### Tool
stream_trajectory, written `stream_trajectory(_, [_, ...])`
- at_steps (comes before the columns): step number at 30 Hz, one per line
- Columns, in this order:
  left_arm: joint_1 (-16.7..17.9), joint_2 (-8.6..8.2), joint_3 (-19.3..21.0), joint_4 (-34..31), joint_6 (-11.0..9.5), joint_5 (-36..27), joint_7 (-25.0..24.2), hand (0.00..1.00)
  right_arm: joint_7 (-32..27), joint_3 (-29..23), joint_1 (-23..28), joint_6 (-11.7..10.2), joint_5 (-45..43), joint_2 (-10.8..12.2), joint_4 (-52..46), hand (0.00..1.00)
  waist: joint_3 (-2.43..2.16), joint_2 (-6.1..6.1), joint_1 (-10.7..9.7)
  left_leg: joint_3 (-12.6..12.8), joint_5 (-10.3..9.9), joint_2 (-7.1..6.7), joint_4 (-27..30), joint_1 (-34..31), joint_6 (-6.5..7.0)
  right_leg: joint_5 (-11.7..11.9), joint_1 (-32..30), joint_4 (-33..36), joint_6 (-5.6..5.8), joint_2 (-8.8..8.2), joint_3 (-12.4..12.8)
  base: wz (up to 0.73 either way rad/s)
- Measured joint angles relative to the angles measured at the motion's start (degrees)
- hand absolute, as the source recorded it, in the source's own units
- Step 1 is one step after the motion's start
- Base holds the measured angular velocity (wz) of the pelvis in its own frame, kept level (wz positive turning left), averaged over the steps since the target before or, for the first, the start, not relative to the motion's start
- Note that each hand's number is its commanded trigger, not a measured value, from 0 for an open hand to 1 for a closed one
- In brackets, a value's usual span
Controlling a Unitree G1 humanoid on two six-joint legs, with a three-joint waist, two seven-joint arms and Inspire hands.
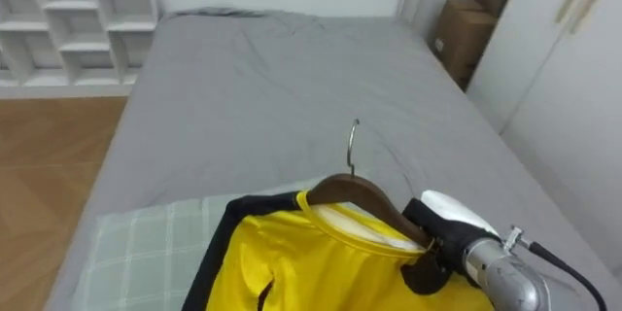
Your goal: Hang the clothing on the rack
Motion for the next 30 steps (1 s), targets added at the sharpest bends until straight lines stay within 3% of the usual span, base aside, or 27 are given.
stream_trajectory(1, [-0.06, 0.02, 0.00, -0.02, 0.02, 0.09, -0.03, 0.00, 0.01, 0.00, 0.00, 0.24, -0.22, 0.01, 0.00, 1.00, 0.00, 0.07, 0.06, 3.60, -0.33, 0.70, -0.39, 0.72, 0.08, 1.00, -0.54, 0.02, -0.52, -0.19, -2.35, -1.06])
stream_trajectory(2, [-0.11, 0.01, 0.02, -0.02, 0.02, 0.08, -0.06, 0.00, 0.01, -0.02, 0.01, 0.28, -0.21, -0.01, -0.20, 1.00, 0.00, 0.08, 0.07, 5.08, -0.49, 0.93, -0.56, 0.91, 0.11, 1.34, -0.79, 0.03, -0.71, -0.31, -3.47, -1.30])
stream_trajectory(3, [-0.29, 0.02, 0.04, -0.01, 0.03, 0.08, -0.06, 0.00, 0.03, -0.05, 0.01, 0.28, -0.16, -0.01, -0.86, 1.00, 0.16, 0.18, 0.04, 8.34, -0.96, 1.51, -0.58, 1.62, 0.14, 1.82, -1.19, 0.25, -1.10, -1.00, -6.16, -1.14])
stream_trajectory(4, [-0.43, 0.14, 0.04, -0.03, 0.25, 0.01, -0.02, 0.00, 0.04, -0.06, 0.01, 0.28, 0.08, 0.05, -1.17, 1.00, 0.21, 0.08, -0.08, 10.86, -1.25, 1.77, -0.63, 2.21, 0.16, 0.93, -1.85, 2.33, -1.34, -2.00, -9.64, -1.07])
stream_trajectory(5, [-0.57, 0.14, 0.00, -0.03, 0.39, 0.00, 0.02, 0.00, 0.04, -0.06, 0.07, 0.35, 0.13, 0.03, -1.17, 1.00, 0.23, 0.06, -0.41, 12.13, -1.56, 1.90, -0.64, 2.82, 0.16, -0.28, -1.81, 4.47, -1.21, -2.73, -11.58, -0.97])
stream_trajectory(6, [-0.82, 0.13, -0.11, -0.04, 0.44, -0.09, 0.19, 0.00, -0.01, -0.06, 0.25, 0.44, 0.18, 0.02, -1.15, 1.00, 0.11, 0.11, -0.36, 14.44, -2.19, 2.07, -0.62, 3.90, 0.13, -2.57, -1.31, 7.89, -0.45, -4.10, -13.96, -0.99])
stream_trajectory(7, [-1.29, 0.18, -0.18, -0.05, 0.45, -0.10, 0.89, 0.00, -0.38, -0.04, 0.24, 0.37, 0.29, 0.06, -1.15, 1.00, -0.23, -0.56, -0.15, 16.56, -2.60, 2.13, -0.34, 4.69, -0.46, -4.17, -0.75, 9.13, 0.09, -4.95, -14.21, -0.94])
stream_trajectory(8, [-1.47, 0.35, -0.42, -0.04, 0.45, -0.04, 1.18, 0.00, -0.72, -0.03, 0.23, 0.37, 0.36, 0.22, -1.15, 1.00, -0.26, -0.90, -0.13, 17.09, -2.70, 2.21, 0.18, 4.81, -0.89, -4.42, -0.67, 8.71, 0.03, -4.79, -14.08, -0.77])
stream_trajectory(10, [-1.48, 0.48, -1.21, 0.02, 0.49, 0.11, 1.93, 0.00, -1.77, -0.04, 0.31, 0.44, 0.46, 0.26, -1.15, 1.00, -0.24, -0.75, -0.74, 18.28, -3.35, 3.11, 1.79, 5.43, -1.84, -4.01, -0.50, 5.91, -1.80, -3.22, -13.07, -0.57])
stream_trajectory(15, [-1.61, 1.00, -1.25, -0.32, 1.20, 0.15, 2.20, 0.00, -1.69, -0.10, 0.29, 0.38, 0.17, 0.28, -1.17, 1.00, -0.25, -1.13, -2.21, 20.45, -3.29, 4.34, 2.55, 4.97, -2.45, -2.94, -1.61, 4.02, -2.48, -1.45, -11.73, -0.26])
stream_trajectory(20, [-1.56, 2.19, -1.03, -1.37, 1.49, 0.01, 2.20, 0.00, -1.63, -0.59, 0.00, 0.16, 0.73, 0.20, -2.83, 1.00, -0.37, -1.18, -2.24, 21.71, -5.05, 7.74, 7.65, 4.44, -4.03, -3.77, -1.50, 4.29, -3.81, 0.51, -11.72, -0.18])
stream_trajectory(21, [-1.52, 2.26, -1.06, -1.37, 1.51, -0.06, 2.19, 0.00, -1.66, -0.59, -0.09, 0.12, 0.73, 0.15, -3.05, 1.00, -0.38, -1.14, -2.22, 21.56, -5.16, 7.87, 8.70, 4.36, -4.22, -3.93, -1.45, 4.36, -4.00, 0.77, -11.33, -0.36])
stream_trajectory(22, [-1.34, 2.24, -1.17, -1.38, 1.58, -0.80, 2.21, 0.00, -1.71, -0.59, -0.40, -0.16, 0.77, 0.02, -3.26, 1.00, -0.31, -0.95, -1.81, 20.53, -5.14, 8.66, 11.34, 4.20, -4.22, -4.28, -1.49, 4.72, -4.40, 1.41, -9.54, -0.68])
stream_trajectory(24, [-0.62, 1.84, -1.15, -1.25, 1.65, -1.94, 2.22, 0.00, -1.77, -0.54, -1.28, -0.49, 0.67, 0.01, -3.78, 1.00, -0.21, 0.07, -0.91, 12.20, -5.06, 8.18, 14.08, 3.93, -4.03, -4.82, -1.38, 5.45, -4.87, 2.80, -5.16, -0.98])
stream_trajectory(25, [-0.26, 1.59, -1.02, -1.24, 1.64, -1.94, 2.15, 0.00, -1.96, -0.44, -1.71, -0.51, 0.67, 0.04, -4.41, 1.00, -0.18, 0.52, -0.49, 4.47, -5.10, 6.32, 14.28, 2.84, -2.64, -4.85, -0.98, 5.68, -5.19, 3.51, -1.92, -1.19])
stream_trajectory(26, [-0.16, 1.38, -1.02, -1.27, 1.64, -1.74, 2.06, 0.00, -2.36, -0.41, -2.08, -0.44, 0.70, -0.04, -4.54, 1.00, -0.22, 0.45, -0.01, -2.34, -5.49, 2.93, 12.20, 1.75, -1.94, -4.83, -1.77, 5.98, -5.29, 3.54, 1.02, -1.22])
stream_trajectory(28, [0.04, 0.86, -1.00, -1.16, 1.63, -1.75, 1.90, 0.00, -2.37, -0.35, -3.13, 0.09, 0.71, -0.82, -4.54, 1.00, -0.23, 0.39, 1.14, -7.49, -5.29, -0.74, 9.21, -1.57, -2.07, -4.57, -3.24, 6.04, -4.99, 3.99, 5.37, -1.31])
stream_trajectory(29, [0.29, 0.36, -0.89, -0.97, 1.65, -1.77, 1.54, 0.00, -2.38, -0.33, -3.48, 0.34, 0.71, -1.56, -4.46, 1.00, -0.37, 0.73, 1.49, -9.50, -4.56, -1.97, 6.46, -3.02, -1.89, -3.62, -3.68, 5.89, -4.91, 4.49, 7.83, -1.27])
stream_trajectory(30, [0.36, 0.17, -0.78, -0.86, 1.66, -1.76, 1.16, 0.00, -2.38, -0.33, -3.47, 0.35, 0.72, -1.91, -4.45, 1.00, -0.29, 0.84, 1.44, -10.83, -3.54, -2.57, 5.09, -3.64, -1.77, -3.25, -3.70, 5.92, -4.99, 4.76, 8.58, -1.13])
